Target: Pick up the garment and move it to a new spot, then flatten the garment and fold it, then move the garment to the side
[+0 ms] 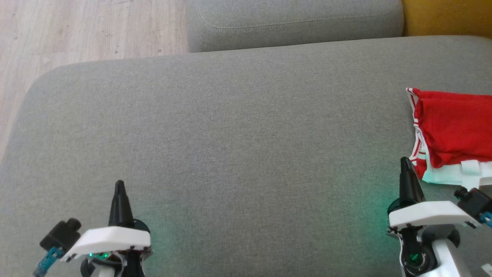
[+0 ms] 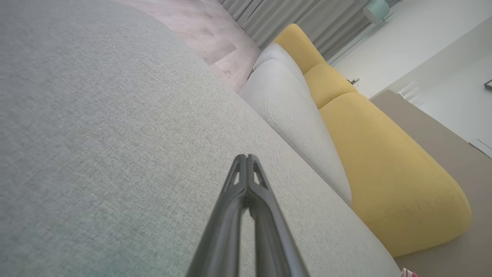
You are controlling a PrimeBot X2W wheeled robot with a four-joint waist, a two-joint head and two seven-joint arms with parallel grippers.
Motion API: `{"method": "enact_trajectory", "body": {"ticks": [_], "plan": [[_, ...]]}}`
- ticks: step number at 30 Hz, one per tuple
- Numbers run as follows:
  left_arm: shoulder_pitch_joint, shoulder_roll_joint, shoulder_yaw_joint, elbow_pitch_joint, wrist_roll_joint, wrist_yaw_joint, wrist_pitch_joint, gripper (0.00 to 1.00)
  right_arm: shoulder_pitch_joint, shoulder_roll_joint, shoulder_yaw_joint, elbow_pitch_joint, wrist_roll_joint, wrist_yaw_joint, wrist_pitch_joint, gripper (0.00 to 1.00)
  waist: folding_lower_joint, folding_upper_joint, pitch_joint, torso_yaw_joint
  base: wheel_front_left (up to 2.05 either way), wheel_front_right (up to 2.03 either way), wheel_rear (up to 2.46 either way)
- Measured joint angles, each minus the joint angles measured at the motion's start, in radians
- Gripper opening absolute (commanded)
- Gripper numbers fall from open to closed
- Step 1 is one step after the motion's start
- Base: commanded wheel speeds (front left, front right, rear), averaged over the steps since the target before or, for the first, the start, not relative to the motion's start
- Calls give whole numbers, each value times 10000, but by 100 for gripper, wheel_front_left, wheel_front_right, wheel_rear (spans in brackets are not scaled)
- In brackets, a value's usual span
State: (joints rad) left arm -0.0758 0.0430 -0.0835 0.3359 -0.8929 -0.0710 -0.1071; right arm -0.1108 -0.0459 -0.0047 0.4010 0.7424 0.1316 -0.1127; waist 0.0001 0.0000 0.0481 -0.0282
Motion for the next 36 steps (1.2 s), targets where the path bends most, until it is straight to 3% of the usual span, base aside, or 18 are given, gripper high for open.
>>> {"method": "enact_trajectory", "body": {"ticks": [36], "plan": [[2,0,823,-234,-3323,-186,991,0,32,0,-587,-533,4034,0,1022,0,0,0,-213,133,0,0,0]]}}
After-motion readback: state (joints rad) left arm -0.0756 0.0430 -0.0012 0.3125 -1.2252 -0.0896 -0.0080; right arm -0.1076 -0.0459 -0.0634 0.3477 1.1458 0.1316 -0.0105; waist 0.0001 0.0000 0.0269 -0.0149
